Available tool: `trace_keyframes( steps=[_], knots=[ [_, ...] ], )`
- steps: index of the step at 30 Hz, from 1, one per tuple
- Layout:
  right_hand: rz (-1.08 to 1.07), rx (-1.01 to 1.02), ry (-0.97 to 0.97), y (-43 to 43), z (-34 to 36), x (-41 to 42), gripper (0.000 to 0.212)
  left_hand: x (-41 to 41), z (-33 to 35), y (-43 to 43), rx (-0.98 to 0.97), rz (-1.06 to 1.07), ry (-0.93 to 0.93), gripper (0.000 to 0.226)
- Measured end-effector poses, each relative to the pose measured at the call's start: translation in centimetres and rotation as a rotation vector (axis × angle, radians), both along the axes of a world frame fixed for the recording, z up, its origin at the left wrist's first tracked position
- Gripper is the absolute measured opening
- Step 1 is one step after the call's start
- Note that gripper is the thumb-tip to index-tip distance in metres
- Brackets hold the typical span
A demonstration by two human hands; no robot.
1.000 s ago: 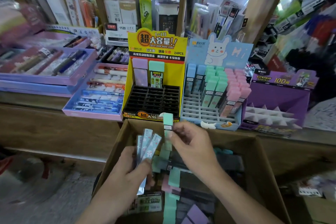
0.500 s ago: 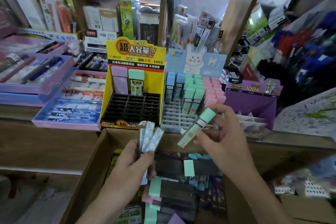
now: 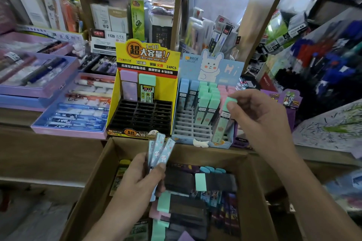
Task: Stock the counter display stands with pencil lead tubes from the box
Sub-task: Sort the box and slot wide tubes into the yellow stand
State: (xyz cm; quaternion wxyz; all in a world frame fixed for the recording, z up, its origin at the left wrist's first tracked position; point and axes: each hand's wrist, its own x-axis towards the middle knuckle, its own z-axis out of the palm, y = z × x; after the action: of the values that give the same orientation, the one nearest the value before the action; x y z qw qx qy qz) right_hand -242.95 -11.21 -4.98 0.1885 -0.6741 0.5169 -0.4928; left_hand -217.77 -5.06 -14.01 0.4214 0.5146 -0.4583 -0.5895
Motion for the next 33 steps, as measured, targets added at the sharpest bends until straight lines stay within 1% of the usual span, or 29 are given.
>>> trace_keyframes(
  steps=[6, 10, 12, 23, 27, 31, 33],
  knots=[
    [0.014, 0.001, 0.12, -1.7, 1.9, 0.0, 0.012, 0.2, -0.3, -0.1, -0.003, 0.003, 0.004, 0.017],
    [-0.023, 0.001, 0.3, -2.8, 2.3, 0.0, 0.01, 0.2, -0.6, -0.2, -0.011, 0.0, -0.012, 0.018],
    [-0.029, 0.013, 0.357, -3.2, 2.4, -0.1, 0.008, 0.2, -0.7, -0.2, -0.01, 0.003, -0.018, 0.018],
    [-0.003, 0.005, 0.429, -3.9, 2.4, 0.5, 0.008, 0.4, -1.2, -0.4, -0.028, -0.012, -0.04, 0.019],
    [0.006, 0.018, 0.389, -4.2, 1.9, 1.0, 0.008, 0.4, -1.1, -0.3, -0.028, -0.016, -0.042, 0.018],
    [-0.015, 0.062, 0.409, -4.8, 1.4, 1.5, 0.01, 0.4, -1.1, -0.4, -0.02, -0.015, -0.049, 0.017],
    [-0.017, 0.069, 0.459, -5.0, 1.0, 1.6, 0.012, 0.4, -1.2, -0.4, -0.021, -0.017, -0.048, 0.016]
  ],
)
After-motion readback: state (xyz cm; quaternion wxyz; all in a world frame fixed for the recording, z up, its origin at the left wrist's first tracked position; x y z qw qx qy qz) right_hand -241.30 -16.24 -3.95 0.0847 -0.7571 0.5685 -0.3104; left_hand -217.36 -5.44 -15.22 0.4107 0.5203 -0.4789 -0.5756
